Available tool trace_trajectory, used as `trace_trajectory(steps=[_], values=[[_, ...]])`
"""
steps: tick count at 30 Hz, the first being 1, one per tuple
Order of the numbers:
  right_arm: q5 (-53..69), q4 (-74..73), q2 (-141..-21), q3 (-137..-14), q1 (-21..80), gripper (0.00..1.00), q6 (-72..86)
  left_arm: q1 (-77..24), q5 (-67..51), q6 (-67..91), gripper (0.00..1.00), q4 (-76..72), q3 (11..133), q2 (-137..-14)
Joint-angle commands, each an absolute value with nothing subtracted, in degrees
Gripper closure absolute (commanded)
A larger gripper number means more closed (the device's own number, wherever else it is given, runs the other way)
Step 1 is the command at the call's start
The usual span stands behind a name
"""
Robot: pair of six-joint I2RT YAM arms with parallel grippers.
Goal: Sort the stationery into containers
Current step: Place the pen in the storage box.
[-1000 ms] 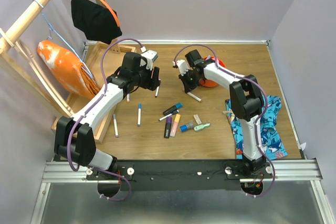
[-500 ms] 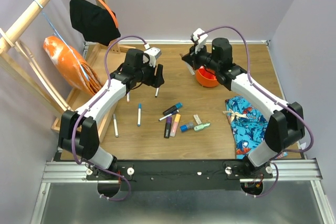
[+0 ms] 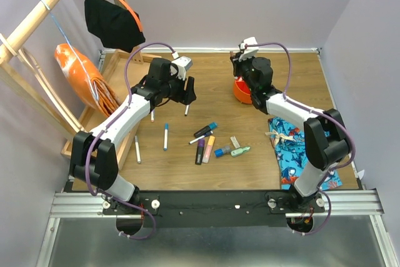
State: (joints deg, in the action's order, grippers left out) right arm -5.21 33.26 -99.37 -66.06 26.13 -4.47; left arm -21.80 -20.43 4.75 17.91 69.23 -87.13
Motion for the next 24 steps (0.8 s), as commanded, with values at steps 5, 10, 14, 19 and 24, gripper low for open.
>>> trace_trajectory(steps=[5, 10, 14, 19, 24], values=[[-13.0, 37.8, -104.3, -67.6, 25.4, 0.99, -4.8, -21.8, -21.6, 4.8, 0.27, 17.2, 70.2, -87.9], [-13.8, 37.9, -106.2, -67.7, 24.6, 0.99, -3.8, -22.1, -20.8, 3.8, 0.27, 17.7, 70.8, -88.3], [-13.7, 37.8, -107.0, -68.1, 24.3, 0.99, -3.3, -22.1, -20.6, 3.5, 0.27, 17.8, 70.7, -88.4], [-14.0, 37.4, -107.9, -69.0, 23.5, 0.99, -3.0, -22.4, -20.7, 3.4, 0.26, 17.7, 70.4, -88.6], [-13.6, 37.6, -108.1, -69.9, 23.0, 0.99, -2.7, -22.7, -20.8, 3.3, 0.26, 17.8, 71.1, -89.0]])
